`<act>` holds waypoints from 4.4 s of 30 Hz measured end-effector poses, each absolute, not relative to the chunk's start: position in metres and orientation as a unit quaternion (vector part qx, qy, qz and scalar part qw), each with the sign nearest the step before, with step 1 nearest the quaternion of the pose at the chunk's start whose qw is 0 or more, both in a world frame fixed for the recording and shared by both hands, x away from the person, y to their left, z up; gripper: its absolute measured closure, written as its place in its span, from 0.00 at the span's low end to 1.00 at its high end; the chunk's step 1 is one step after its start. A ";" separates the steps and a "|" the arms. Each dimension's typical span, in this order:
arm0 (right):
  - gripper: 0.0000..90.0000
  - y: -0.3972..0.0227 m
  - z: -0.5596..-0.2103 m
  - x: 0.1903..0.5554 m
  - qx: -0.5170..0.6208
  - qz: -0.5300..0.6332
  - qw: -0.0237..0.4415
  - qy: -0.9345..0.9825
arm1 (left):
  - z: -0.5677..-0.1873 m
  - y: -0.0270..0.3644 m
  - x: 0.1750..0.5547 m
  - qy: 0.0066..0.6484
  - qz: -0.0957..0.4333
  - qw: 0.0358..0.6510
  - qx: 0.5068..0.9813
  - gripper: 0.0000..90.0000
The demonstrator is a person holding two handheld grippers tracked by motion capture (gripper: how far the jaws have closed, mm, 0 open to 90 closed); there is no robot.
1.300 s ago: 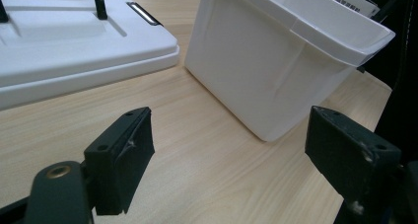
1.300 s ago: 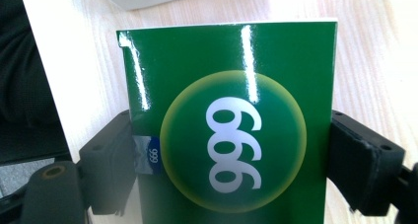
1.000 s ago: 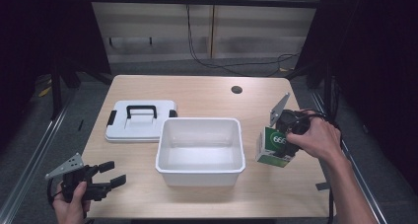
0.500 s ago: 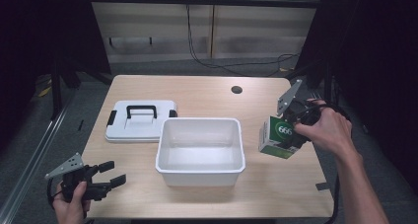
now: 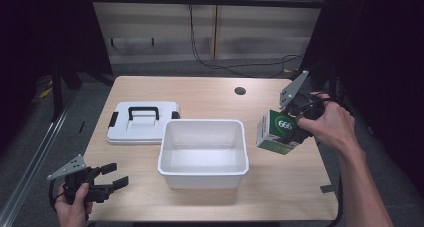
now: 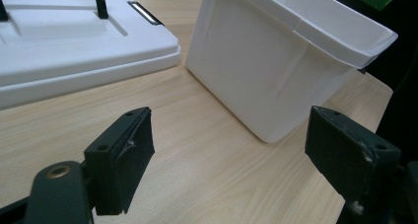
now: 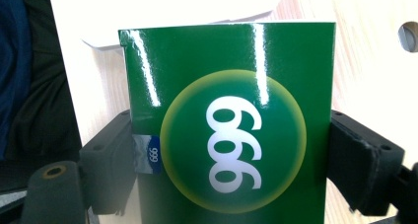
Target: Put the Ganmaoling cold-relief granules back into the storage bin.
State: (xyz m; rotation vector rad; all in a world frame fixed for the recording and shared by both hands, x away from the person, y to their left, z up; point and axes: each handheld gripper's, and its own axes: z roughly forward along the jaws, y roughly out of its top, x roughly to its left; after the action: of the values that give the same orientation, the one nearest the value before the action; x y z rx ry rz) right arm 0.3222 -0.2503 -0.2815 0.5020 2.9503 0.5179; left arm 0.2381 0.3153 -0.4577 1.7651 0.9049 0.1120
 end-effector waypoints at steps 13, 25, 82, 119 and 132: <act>0.18 -0.229 -0.257 0.325 0.143 0.177 0.064 0.972 | -0.457 0.316 0.238 0.378 0.047 0.548 0.745 0.21; 0.18 -0.206 -0.242 0.324 0.110 0.181 0.066 0.975 | -0.457 0.314 0.239 0.378 0.044 0.546 0.746 0.21; 0.18 -0.111 -0.300 0.348 0.061 0.111 0.009 0.992 | -0.458 0.315 0.239 0.376 0.039 0.547 0.747 0.21; 0.18 -0.096 -0.359 0.358 0.064 0.071 -0.007 0.995 | -0.458 0.315 0.239 0.374 0.040 0.547 0.748 0.21; 0.17 -0.093 -0.378 0.359 0.063 0.064 -0.013 0.996 | -0.458 0.315 0.239 0.373 0.040 0.547 0.748 0.21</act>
State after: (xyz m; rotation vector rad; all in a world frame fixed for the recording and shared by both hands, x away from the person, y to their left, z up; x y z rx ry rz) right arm 0.3590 -0.0934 -0.3776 0.1988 3.1551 0.2016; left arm 0.2387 0.3147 -0.4577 1.7736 0.8841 0.0949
